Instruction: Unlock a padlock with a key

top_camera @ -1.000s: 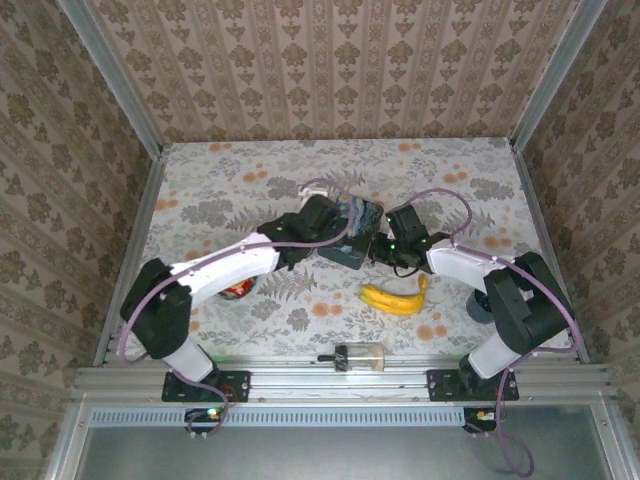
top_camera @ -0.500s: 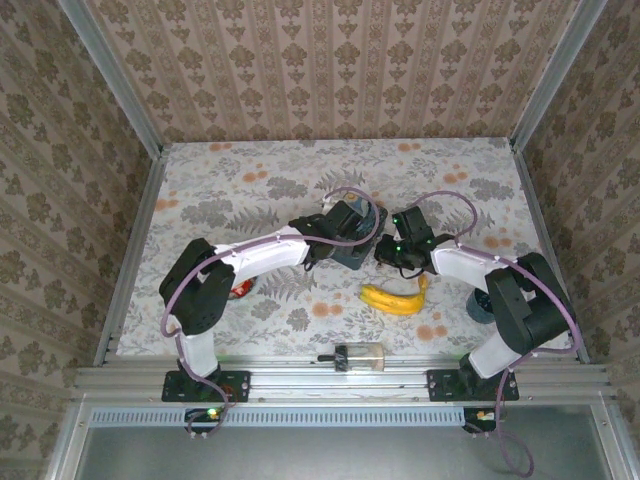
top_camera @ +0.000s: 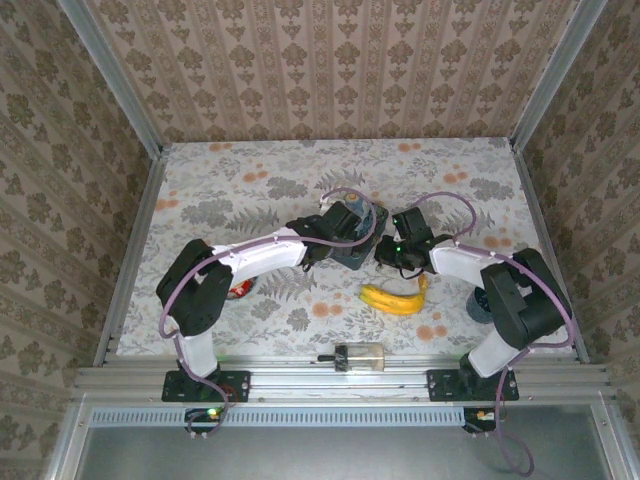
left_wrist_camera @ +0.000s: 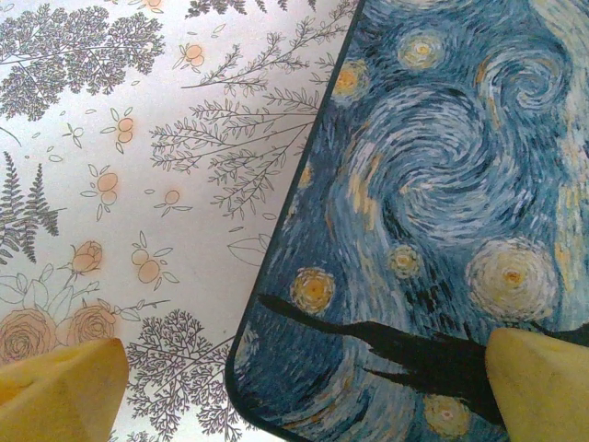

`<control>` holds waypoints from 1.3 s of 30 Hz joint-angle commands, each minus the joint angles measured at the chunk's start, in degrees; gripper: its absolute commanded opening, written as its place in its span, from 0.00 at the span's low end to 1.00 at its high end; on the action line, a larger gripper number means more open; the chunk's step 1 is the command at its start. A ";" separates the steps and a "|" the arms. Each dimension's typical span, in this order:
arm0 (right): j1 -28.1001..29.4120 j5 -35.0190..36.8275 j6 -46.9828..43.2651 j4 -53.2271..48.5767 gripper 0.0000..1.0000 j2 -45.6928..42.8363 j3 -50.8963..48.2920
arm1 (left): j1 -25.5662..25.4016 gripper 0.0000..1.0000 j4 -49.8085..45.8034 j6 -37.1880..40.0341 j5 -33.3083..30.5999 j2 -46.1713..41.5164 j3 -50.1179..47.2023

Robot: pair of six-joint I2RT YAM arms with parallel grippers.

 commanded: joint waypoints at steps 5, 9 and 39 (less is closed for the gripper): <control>-1.79 2.59 2.99 4.67 0.00 2.38 -1.30 | 1.28 1.00 -6.73 -0.14 -0.31 0.46 -2.78; -1.87 3.33 4.33 10.51 0.00 2.81 -3.12 | 1.28 1.00 -6.44 -0.18 0.28 0.32 -3.09; -1.87 9.20 15.37 30.91 0.00 5.60 -6.05 | 1.44 0.83 -4.72 -0.51 2.19 -0.25 -5.83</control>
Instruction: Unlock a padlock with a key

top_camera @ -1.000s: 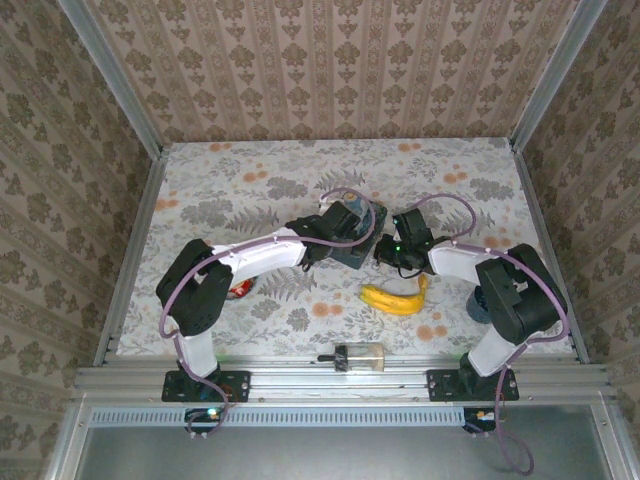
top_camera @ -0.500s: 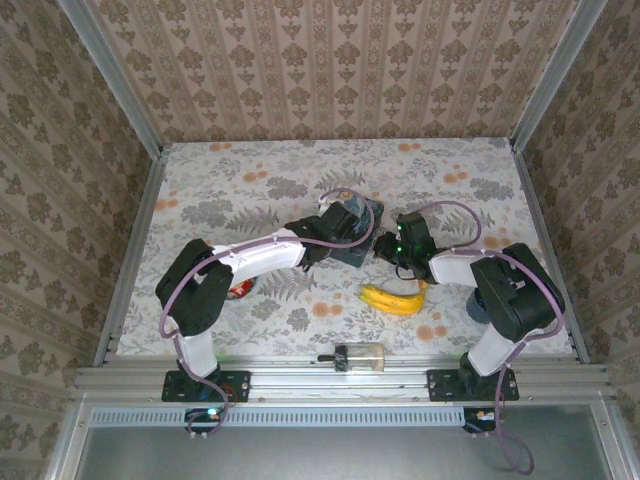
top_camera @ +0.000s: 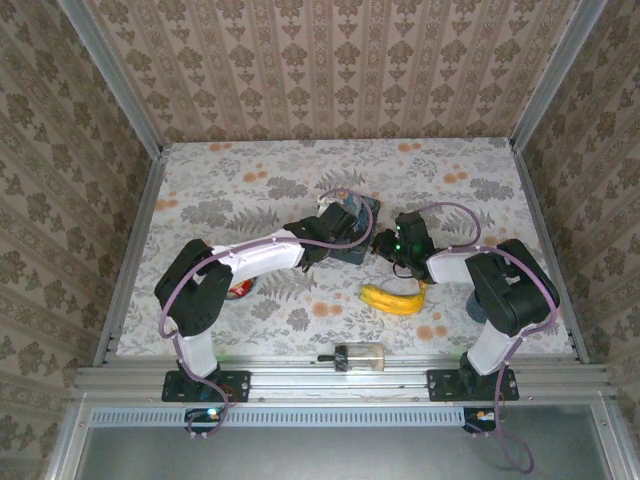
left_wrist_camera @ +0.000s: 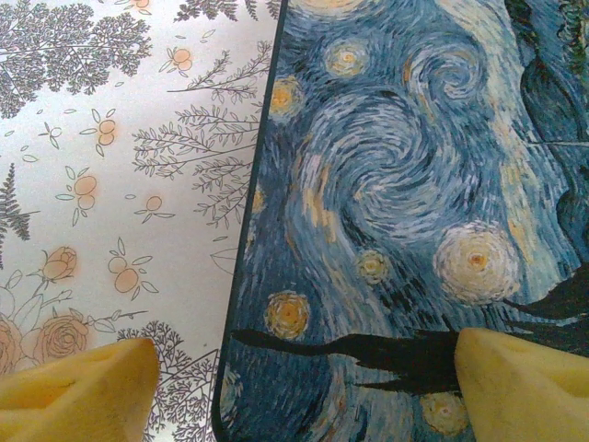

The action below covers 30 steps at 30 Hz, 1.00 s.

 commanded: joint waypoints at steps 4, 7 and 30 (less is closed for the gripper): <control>-1.19 8.07 4.65 5.70 0.00 0.96 1.20 | 0.84 0.82 -9.23 0.54 0.56 0.15 -3.62; -1.23 9.14 4.92 6.42 0.00 1.49 1.96 | 0.88 0.82 -9.14 0.27 0.63 -0.18 -4.03; -0.89 13.90 4.19 16.16 0.00 4.46 1.60 | 1.29 0.79 -8.11 -0.23 1.66 -0.43 -5.06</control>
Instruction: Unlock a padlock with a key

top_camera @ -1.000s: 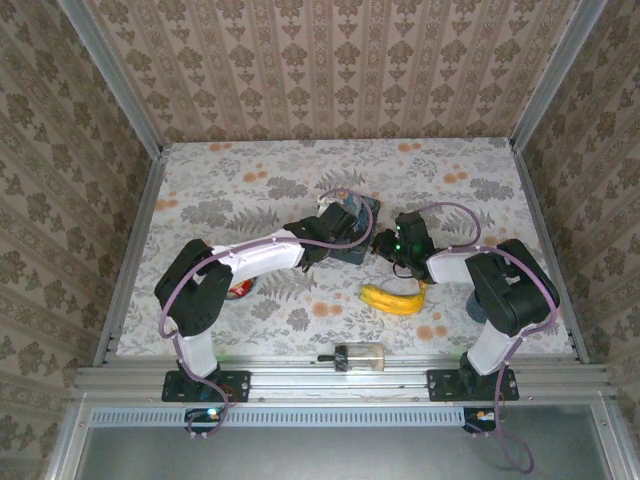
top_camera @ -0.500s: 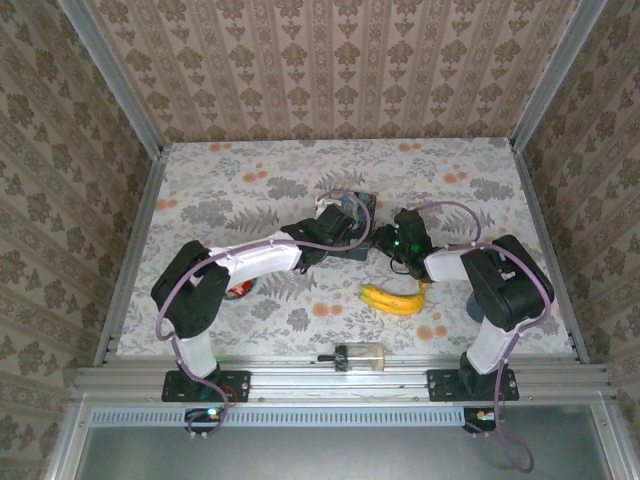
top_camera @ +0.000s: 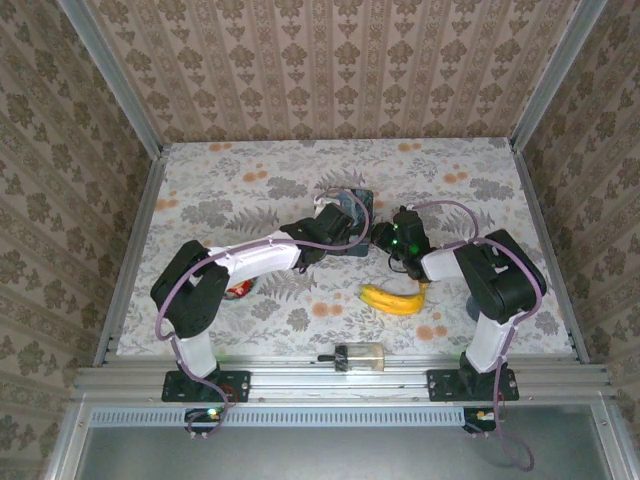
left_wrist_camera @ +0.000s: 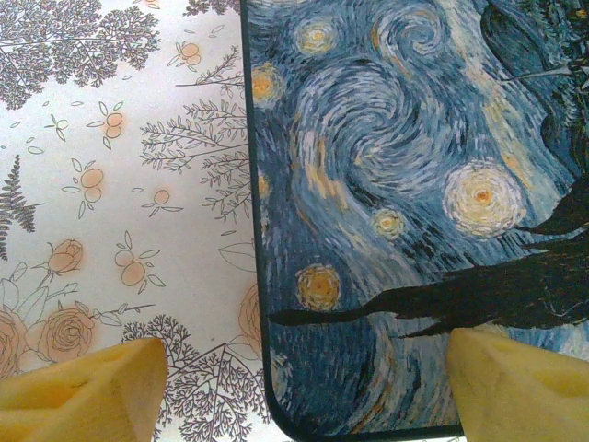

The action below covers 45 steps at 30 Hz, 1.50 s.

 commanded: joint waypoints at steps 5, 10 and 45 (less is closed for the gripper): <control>-1.00 13.84 5.20 8.40 0.00 -3.19 -3.06 | 0.76 0.79 -8.97 -0.04 1.83 0.97 -3.23; -0.98 13.28 8.06 13.28 0.00 -0.70 -2.91 | 0.79 0.78 -8.53 -0.47 2.50 0.97 -3.31; 0.41 4.83 -2.51 -20.01 0.35 -5.90 2.68 | 1.82 0.79 -8.53 0.52 2.53 -0.78 -1.14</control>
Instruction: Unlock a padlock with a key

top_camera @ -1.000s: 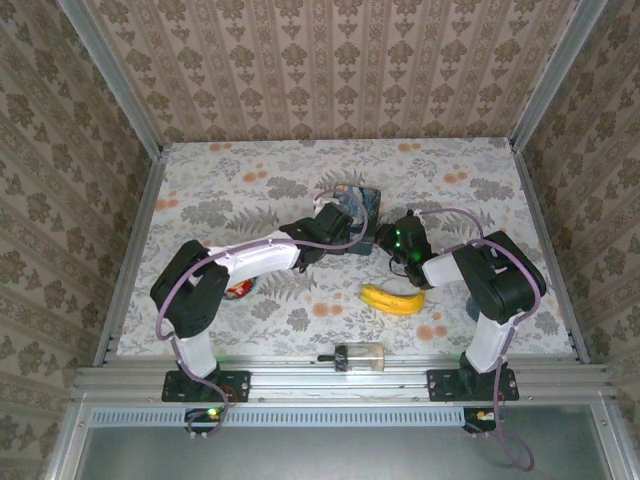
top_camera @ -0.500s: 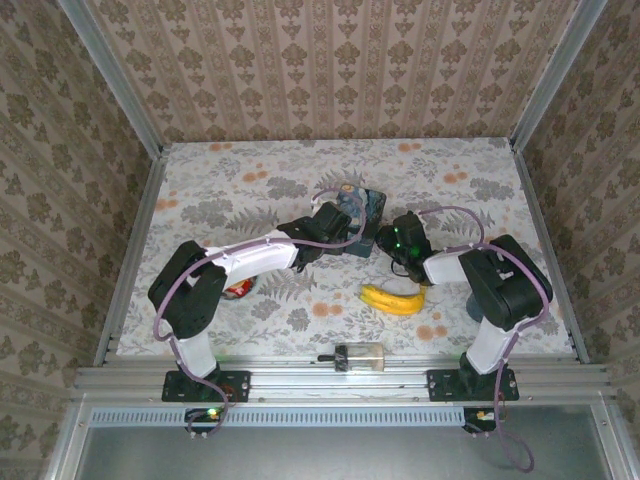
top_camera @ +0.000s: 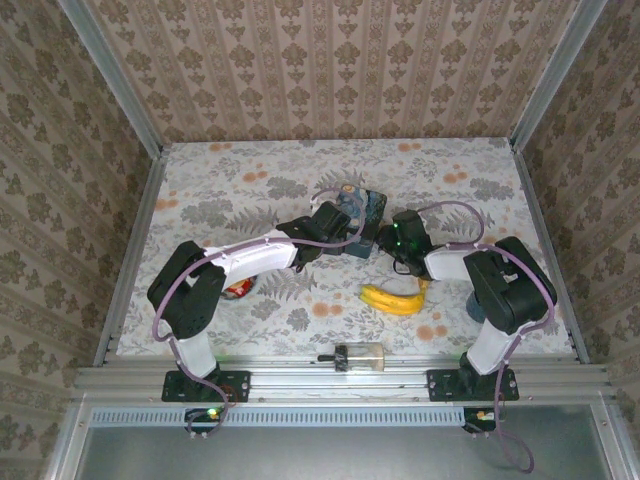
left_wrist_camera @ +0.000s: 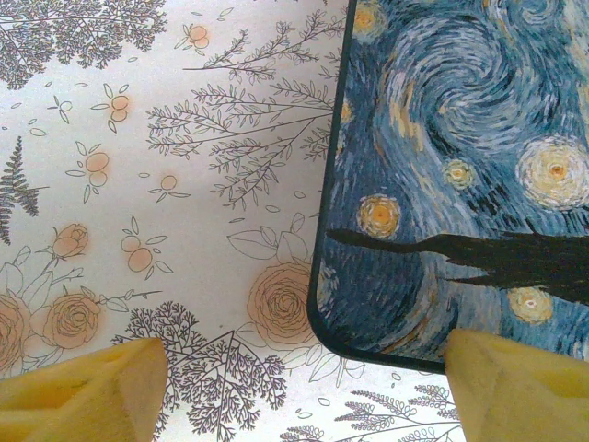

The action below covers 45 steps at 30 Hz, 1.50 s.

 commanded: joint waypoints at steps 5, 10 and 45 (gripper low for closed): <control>0.30 -2.20 -3.33 -4.96 0.32 -1.33 1.67 | 0.93 0.80 -7.39 1.60 0.85 0.22 -0.53; 0.52 -4.29 -4.33 -5.26 0.28 -1.19 2.54 | 0.90 0.83 -7.48 1.99 1.12 -0.29 0.40; -5.67 -10.71 -3.38 1.07 0.00 -2.25 1.33 | -4.82 0.93 -11.44 3.20 -0.51 2.46 1.87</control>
